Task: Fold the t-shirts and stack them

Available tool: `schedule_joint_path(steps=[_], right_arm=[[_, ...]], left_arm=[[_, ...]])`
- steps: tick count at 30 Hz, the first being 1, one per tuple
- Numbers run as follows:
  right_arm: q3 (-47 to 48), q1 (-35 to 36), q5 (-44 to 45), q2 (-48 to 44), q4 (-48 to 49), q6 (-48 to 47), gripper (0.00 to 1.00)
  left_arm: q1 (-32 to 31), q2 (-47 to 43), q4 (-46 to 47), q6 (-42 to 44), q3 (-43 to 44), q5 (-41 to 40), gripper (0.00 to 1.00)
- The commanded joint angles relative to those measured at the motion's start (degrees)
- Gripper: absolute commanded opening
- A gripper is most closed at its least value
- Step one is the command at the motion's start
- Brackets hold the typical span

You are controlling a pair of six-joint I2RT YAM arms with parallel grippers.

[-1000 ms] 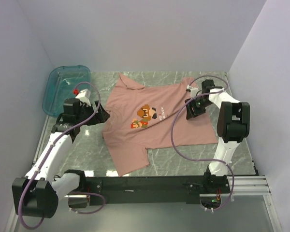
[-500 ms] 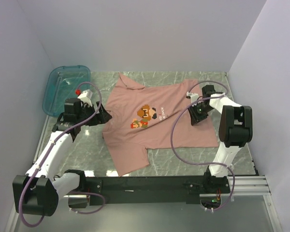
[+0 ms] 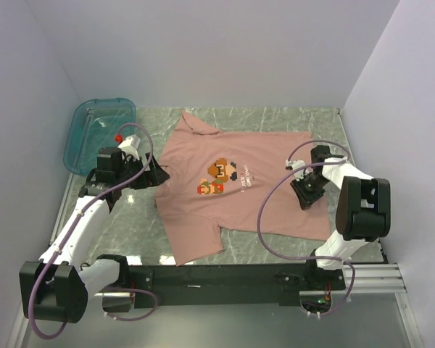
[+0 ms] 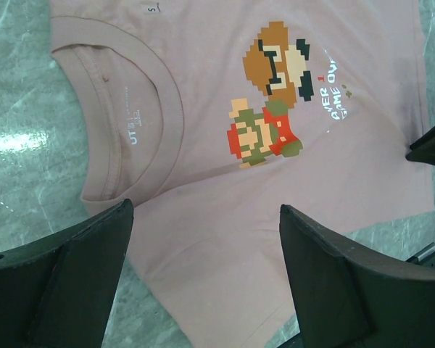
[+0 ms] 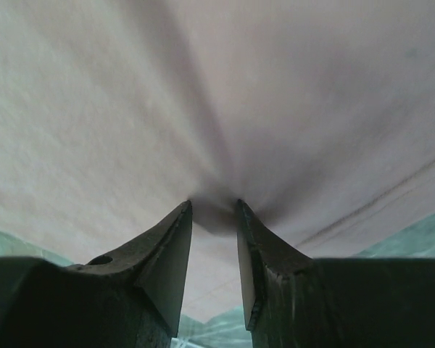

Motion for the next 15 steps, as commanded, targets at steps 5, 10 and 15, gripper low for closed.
schedule_joint_path(steps=[5,10,15], right_arm=[[2.9,-1.9,-5.2,-6.9,-8.2,-2.6,0.42],[13.2,-1.8,-17.7,-9.9,-11.8,0.2,0.48],[16.5,-1.5,-30.6,-11.9,-5.9,8.1,0.5]], left_arm=[[0.1,-0.1,1.6,-0.7,0.1,1.6,0.87],[0.1,0.4,1.2,-1.2,0.1,0.8,0.88],[0.1,2.2,0.6,-3.0,0.0,0.2,0.88]])
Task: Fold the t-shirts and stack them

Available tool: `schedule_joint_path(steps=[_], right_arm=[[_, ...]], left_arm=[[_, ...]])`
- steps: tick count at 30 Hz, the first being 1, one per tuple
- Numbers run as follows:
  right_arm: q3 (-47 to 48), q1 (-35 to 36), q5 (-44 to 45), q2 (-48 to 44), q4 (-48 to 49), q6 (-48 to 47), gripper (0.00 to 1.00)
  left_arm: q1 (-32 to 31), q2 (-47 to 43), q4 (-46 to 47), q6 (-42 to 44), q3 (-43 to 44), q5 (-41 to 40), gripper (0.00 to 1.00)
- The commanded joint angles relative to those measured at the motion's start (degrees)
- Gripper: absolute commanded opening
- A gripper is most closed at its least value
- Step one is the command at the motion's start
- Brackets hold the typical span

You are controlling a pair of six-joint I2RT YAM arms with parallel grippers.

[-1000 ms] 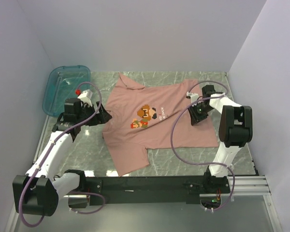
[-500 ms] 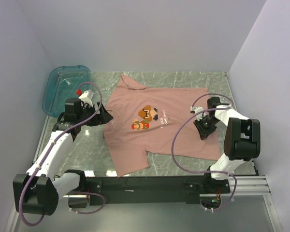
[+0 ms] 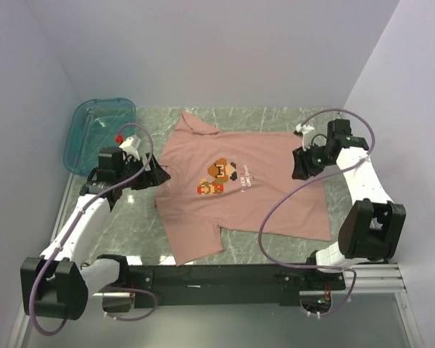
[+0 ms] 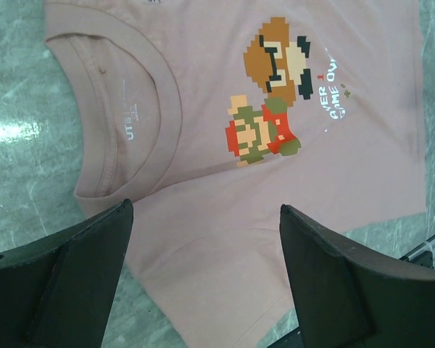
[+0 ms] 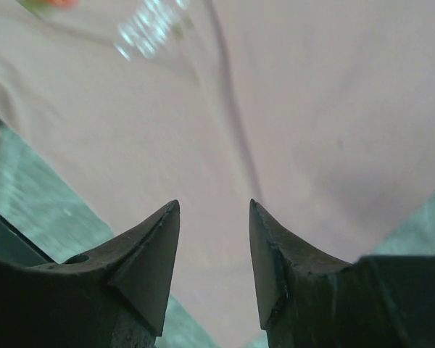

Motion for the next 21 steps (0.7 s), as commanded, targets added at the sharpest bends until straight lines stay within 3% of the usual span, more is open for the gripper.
schedule_joint_path(steps=[1,9,21], right_arm=[[1.5,0.3,-12.5,-2.3,3.9,6.8,0.51],[-5.5,0.0,-14.4,-5.6,15.5,11.0,0.52],[-8.2,-1.1,-19.1,-9.3,16.3,11.8,0.52]], left_arm=[[0.1,1.6,0.4,-2.0,0.2,-0.2,0.87],[0.1,4.3,-0.4,-1.5,1.1,0.2,0.87],[0.1,4.1,-2.1,-1.4,1.0,-2.9,0.91]])
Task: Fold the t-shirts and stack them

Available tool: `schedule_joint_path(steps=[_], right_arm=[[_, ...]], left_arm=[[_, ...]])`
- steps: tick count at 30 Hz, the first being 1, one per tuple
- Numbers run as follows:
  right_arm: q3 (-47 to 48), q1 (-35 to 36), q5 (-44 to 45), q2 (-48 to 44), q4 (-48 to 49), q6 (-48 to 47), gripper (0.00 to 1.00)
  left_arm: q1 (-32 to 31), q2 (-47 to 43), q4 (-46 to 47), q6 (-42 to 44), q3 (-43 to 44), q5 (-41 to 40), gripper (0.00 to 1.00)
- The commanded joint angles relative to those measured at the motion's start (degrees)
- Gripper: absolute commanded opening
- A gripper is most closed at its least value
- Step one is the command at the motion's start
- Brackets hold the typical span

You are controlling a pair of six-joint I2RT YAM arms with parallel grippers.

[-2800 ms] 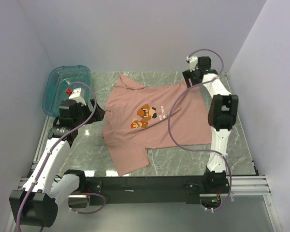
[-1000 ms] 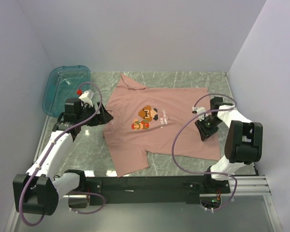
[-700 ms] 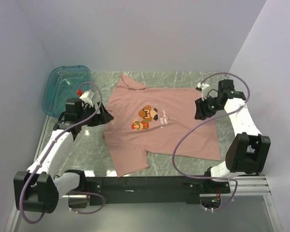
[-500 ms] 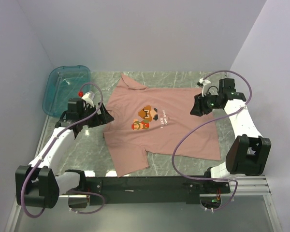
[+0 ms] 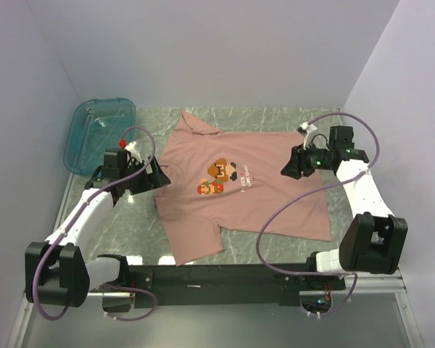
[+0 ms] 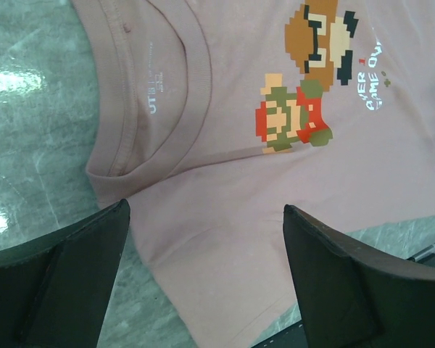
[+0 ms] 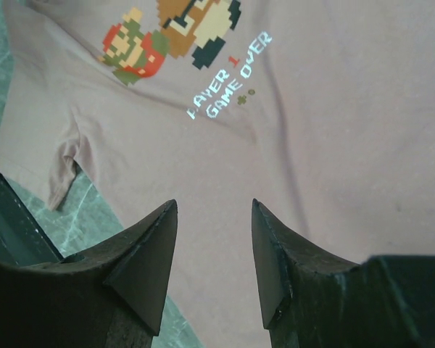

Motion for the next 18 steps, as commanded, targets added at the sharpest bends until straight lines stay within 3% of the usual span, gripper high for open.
schedule_joint_path(steps=[1,5,18], right_arm=[[-0.6,-1.1,-3.0,-4.0,2.6,1.2,0.53],[-0.9,-2.6,-3.4,-5.8,2.8,1.3,0.55],[-1.0,-6.0,-6.3,-6.0,0.6,-0.4,0.56]], left_arm=[[0.1,-1.8,0.1,-1.1,0.7,-2.0,0.92],[0.1,-3.9,-0.3,-2.0,0.0,-4.2,0.99],[0.1,-6.3,-1.2,-7.2,-2.3,-8.8,0.98]])
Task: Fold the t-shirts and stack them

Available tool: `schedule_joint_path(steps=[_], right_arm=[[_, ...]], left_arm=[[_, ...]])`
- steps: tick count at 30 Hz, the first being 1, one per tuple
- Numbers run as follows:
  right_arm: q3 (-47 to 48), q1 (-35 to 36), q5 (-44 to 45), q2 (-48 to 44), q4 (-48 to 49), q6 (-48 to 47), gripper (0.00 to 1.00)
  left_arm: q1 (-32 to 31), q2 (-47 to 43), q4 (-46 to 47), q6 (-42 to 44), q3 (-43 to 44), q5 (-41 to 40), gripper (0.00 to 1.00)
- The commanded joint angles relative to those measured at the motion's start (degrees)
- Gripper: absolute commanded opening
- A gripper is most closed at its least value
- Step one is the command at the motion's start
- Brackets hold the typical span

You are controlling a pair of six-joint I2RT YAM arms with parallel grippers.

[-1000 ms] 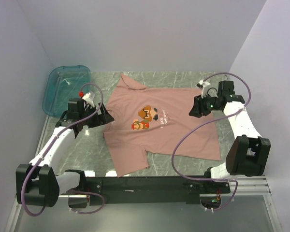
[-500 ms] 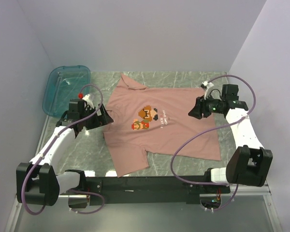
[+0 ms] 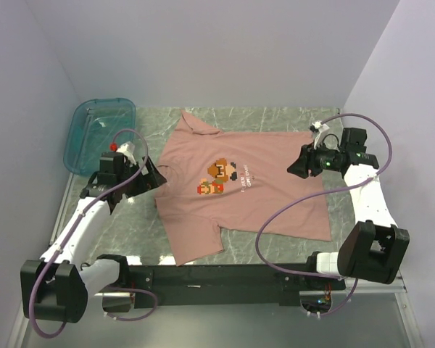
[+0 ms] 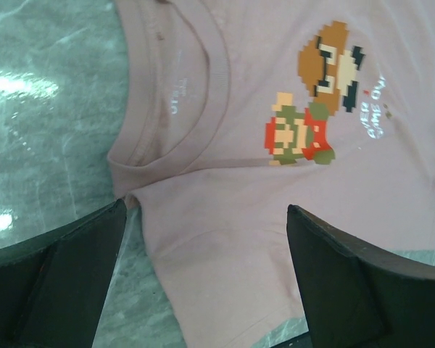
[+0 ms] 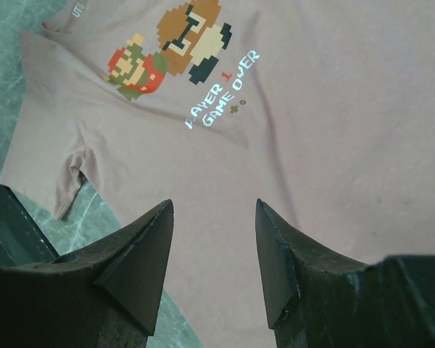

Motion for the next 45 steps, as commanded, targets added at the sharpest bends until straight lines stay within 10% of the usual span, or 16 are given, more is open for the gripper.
schedule_joint_path(steps=[1,21,30,36,45], right_arm=[[-0.3,-1.0,-2.1,-1.8,0.2,-0.8,0.56],[-0.3,-1.9,-2.3,-0.9,0.0,-0.7,0.56],[0.0,-2.3,-2.8,-0.5,-0.7,-1.3,0.56],[0.2,-2.3,-3.5,-0.2,-1.3,-1.5,0.56],[0.5,-2.3,-4.0,-0.4,-1.8,-1.6,0.56]], left_arm=[[0.1,0.6,-1.3,-5.1,-0.4,-3.8,0.97],[-4.7,13.6,0.9,-18.6,-4.8,-9.9,0.86],[-5.7,17.2,2.2,-19.7,-4.6,-12.7,0.53],[-5.8,14.8,1.2,-19.7,-5.5,-8.8,0.01],[-7.2,-3.8,-9.4,-23.5,-7.5,0.4,0.0]])
